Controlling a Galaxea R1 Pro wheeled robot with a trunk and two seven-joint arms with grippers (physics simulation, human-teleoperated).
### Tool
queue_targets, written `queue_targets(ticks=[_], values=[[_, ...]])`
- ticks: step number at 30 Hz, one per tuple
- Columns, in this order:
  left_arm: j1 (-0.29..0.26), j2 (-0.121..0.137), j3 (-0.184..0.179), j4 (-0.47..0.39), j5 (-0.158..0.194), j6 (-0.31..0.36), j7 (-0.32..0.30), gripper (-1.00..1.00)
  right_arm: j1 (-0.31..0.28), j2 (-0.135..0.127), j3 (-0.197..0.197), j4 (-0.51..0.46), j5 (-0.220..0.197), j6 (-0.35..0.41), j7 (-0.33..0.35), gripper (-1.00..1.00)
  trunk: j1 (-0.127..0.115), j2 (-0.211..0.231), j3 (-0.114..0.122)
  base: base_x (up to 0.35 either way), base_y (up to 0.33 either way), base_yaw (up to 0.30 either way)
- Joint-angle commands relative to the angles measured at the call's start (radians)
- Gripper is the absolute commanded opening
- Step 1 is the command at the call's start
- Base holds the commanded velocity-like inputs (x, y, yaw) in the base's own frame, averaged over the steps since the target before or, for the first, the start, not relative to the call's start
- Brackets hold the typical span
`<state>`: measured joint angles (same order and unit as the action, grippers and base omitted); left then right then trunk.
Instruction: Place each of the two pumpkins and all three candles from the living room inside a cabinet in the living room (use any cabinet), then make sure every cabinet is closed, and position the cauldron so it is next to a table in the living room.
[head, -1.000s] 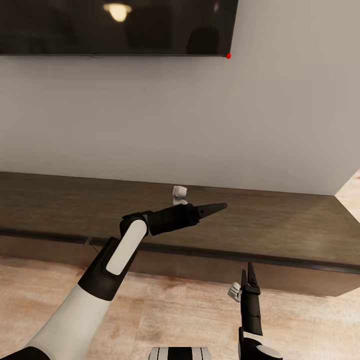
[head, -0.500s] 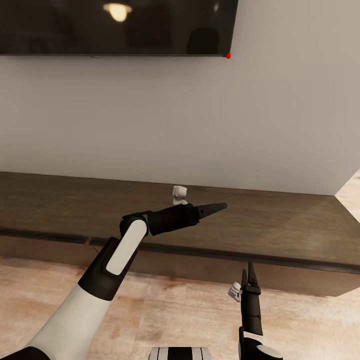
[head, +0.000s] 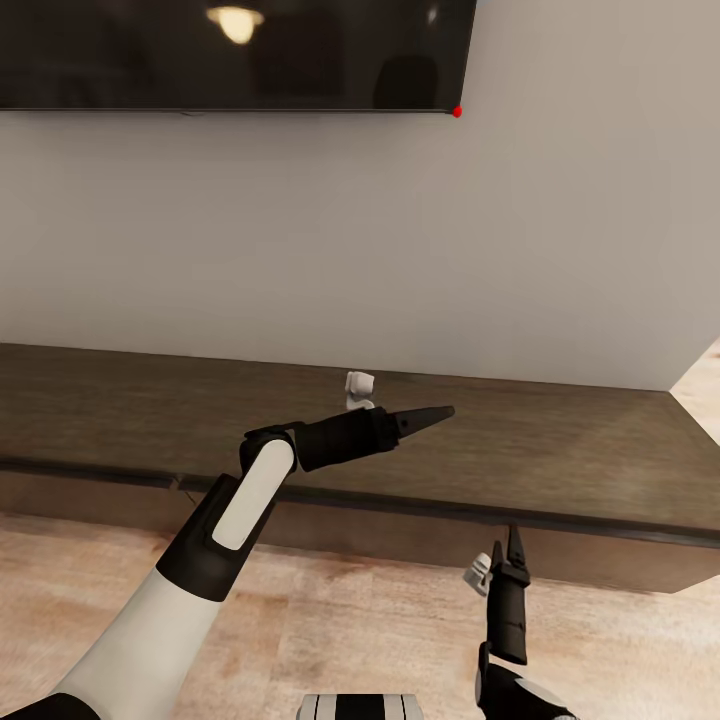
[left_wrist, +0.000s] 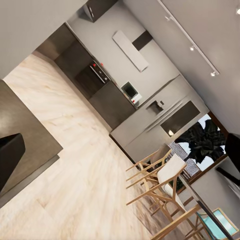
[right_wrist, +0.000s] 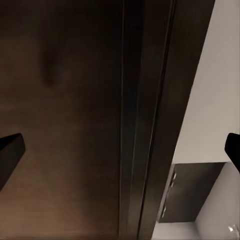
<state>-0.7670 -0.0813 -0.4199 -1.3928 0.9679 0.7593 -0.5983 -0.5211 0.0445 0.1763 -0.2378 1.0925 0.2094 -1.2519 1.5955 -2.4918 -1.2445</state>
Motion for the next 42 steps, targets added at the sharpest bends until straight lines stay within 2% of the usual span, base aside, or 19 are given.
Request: queue_targets(ticks=[1, 6, 13, 24, 25, 29, 38, 39, 42], values=[[0.0, 0.0, 0.0, 0.0, 0.0, 0.0, 0.0, 1.0, 0.0, 0.0, 0.0, 0.0, -0.001, 0.0, 0.001, 1.0, 0.0, 0.0, 0.0, 0.0, 0.0, 0.0], [0.0, 0.0, -0.001, 0.0, 0.0, 0.0, 0.0, 1.0, -0.002, 0.002, 0.002, 0.003, -0.005, -0.001, 0.003, 1.0, 0.0, 0.0, 0.0, 0.046, 0.0, 0.0], [0.0, -0.001, -0.02, 0.0, 0.0, 0.0, 0.0, 1.0, -0.002, 0.005, 0.01, 0.006, 0.003, 0.0, -0.002, 1.0, 0.0, 0.0, 0.0, 0.056, 0.0, 0.0], [0.0, -0.002, -0.023, 0.0, 0.0, 0.0, 0.0, 1.0, -0.002, 0.006, 0.011, 0.011, 0.004, -0.002, 0.002, 1.0, 0.0, 0.0, 0.0, 0.08, 0.0, 0.0], [0.0, -0.002, -0.036, 0.0, -0.001, -0.002, 0.0, 1.0, -0.002, 0.007, 0.011, 0.011, 0.004, -0.002, 0.002, 1.0, 0.0, 0.0, 0.0, 0.033, 0.0, 0.0], [0.0, -0.002, -0.04, 0.0, 0.0, -0.038, 0.0, 1.0, -0.002, 0.008, 0.01, 0.008, 0.003, -0.002, 0.002, 1.0, 0.0, 0.0, 0.0, 0.013, 0.0, 0.0], [0.0, -0.002, -0.052, 0.0, 0.0, -0.049, 0.0, 1.0, -0.002, 0.009, 0.006, 0.006, -0.002, -0.009, 0.002, 1.0, 0.0, 0.0, 0.0, 0.057, 0.0, 0.0], [0.0, -0.002, -0.054, 0.0, 0.0, -0.049, 0.0, 1.0, -0.002, 0.008, 0.006, 0.006, -0.002, -0.01, 0.002, -1.0, 0.0, 0.0, 0.0, 0.002, 0.0, 0.0], [0.0, -0.002, -0.055, 0.0, 0.0, -0.049, 0.0, 1.0, -0.002, 0.008, 0.006, 0.006, -0.003, -0.01, 0.002, -1.0, 0.0, 0.0, 0.0, 0.0, 0.0, 0.0]])
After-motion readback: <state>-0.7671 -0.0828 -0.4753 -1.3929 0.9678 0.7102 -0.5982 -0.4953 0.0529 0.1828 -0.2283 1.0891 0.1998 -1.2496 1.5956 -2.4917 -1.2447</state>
